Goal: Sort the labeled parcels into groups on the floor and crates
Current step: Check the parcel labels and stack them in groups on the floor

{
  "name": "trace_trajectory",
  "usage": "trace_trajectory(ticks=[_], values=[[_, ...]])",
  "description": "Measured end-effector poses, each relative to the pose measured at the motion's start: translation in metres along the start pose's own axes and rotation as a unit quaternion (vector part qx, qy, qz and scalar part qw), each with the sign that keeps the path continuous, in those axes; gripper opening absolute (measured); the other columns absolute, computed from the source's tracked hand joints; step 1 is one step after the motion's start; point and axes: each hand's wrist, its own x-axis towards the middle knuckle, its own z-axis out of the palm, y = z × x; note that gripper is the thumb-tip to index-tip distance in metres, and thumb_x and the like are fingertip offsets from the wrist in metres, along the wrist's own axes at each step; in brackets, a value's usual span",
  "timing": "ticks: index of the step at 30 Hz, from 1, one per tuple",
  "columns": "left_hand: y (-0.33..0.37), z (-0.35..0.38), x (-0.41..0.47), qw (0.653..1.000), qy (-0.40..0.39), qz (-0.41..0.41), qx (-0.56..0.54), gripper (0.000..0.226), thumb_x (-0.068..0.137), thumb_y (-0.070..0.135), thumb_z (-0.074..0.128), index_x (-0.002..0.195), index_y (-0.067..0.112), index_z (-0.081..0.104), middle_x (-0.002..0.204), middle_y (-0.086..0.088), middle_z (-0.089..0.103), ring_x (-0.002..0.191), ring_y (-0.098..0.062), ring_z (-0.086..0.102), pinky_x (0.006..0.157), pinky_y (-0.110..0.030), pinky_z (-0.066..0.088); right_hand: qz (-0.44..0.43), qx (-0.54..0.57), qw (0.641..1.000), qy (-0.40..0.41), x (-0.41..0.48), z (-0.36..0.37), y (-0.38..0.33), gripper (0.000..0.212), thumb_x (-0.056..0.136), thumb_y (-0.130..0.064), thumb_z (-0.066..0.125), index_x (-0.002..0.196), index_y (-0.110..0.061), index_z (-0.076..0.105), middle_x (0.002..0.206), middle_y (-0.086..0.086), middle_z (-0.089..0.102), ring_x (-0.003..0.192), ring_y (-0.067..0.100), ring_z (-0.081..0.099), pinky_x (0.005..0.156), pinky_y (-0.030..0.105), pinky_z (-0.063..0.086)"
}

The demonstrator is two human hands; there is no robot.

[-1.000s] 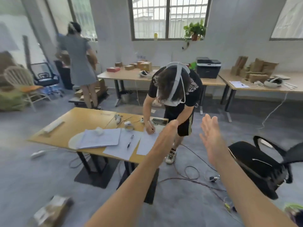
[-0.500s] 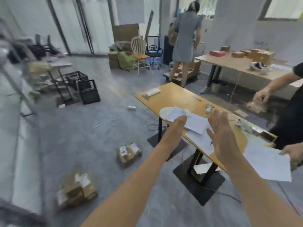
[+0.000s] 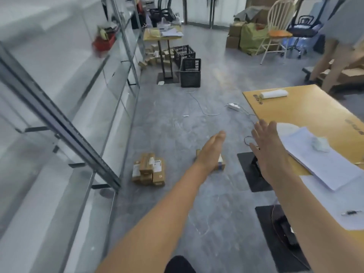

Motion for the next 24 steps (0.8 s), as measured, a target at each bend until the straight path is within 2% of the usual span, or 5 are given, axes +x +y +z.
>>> trace_trajectory(ticks=[6, 10, 15, 20, 24], values=[[-0.022, -0.040, 0.026, 0.998, 0.057, -0.026, -0.018, 0.059, 0.107, 0.060, 0.031, 0.158, 0.030, 0.036, 0.162, 0.011, 0.036, 0.145, -0.008, 0.034, 0.121, -0.039, 0.028, 0.032, -0.001, 0.998, -0.046, 0.033, 0.049, 0.021, 0.148, 0.037, -0.100, 0.067, 0.161, -0.026, 0.035, 0.163, -0.008, 0.040, 0.146, 0.009, 0.042, 0.118, 0.039, 0.033], [-0.035, -0.075, 0.053, 0.995, 0.077, -0.051, -0.041, 0.058, 0.108, 0.057, 0.030, 0.158, 0.027, 0.037, 0.152, 0.011, 0.045, 0.130, -0.001, 0.039, 0.114, -0.033, 0.032, 0.083, -0.031, 0.992, -0.089, 0.064, 0.085, 0.046, 0.082, 0.097, -0.076, 0.036, 0.164, -0.031, 0.026, 0.168, -0.012, 0.030, 0.141, 0.000, 0.040, 0.127, 0.042, 0.025], [-0.065, -0.138, 0.100, 0.992, 0.081, -0.079, -0.050, 0.063, 0.106, 0.061, 0.029, 0.158, 0.025, 0.038, 0.158, 0.010, 0.041, 0.146, -0.010, 0.036, 0.122, -0.039, 0.027, 0.139, -0.048, 0.985, -0.090, 0.110, 0.147, 0.093, 0.075, 0.101, -0.070, 0.030, 0.164, -0.031, 0.025, 0.170, -0.010, 0.028, 0.152, 0.007, 0.032, 0.128, 0.042, 0.023], [-0.101, -0.219, 0.151, 0.984, 0.108, -0.129, -0.051, 0.093, 0.080, 0.087, 0.033, 0.154, 0.032, 0.045, 0.158, 0.011, 0.045, 0.146, -0.011, 0.040, 0.124, -0.046, 0.028, 0.192, -0.040, 0.977, -0.083, 0.155, 0.230, 0.142, 0.068, 0.106, -0.064, 0.034, 0.164, -0.028, 0.028, 0.168, -0.008, 0.032, 0.152, 0.010, 0.035, 0.127, 0.043, 0.025], [-0.118, -0.283, 0.181, 0.978, 0.113, -0.159, -0.068, 0.064, 0.104, 0.064, 0.034, 0.155, 0.025, 0.042, 0.157, 0.007, 0.044, 0.146, -0.014, 0.038, 0.125, -0.043, 0.026, 0.221, -0.050, 0.971, -0.076, 0.186, 0.286, 0.175, 0.059, 0.108, -0.056, 0.036, 0.160, -0.028, 0.036, 0.161, -0.011, 0.041, 0.151, 0.011, 0.038, 0.123, 0.037, 0.030]])
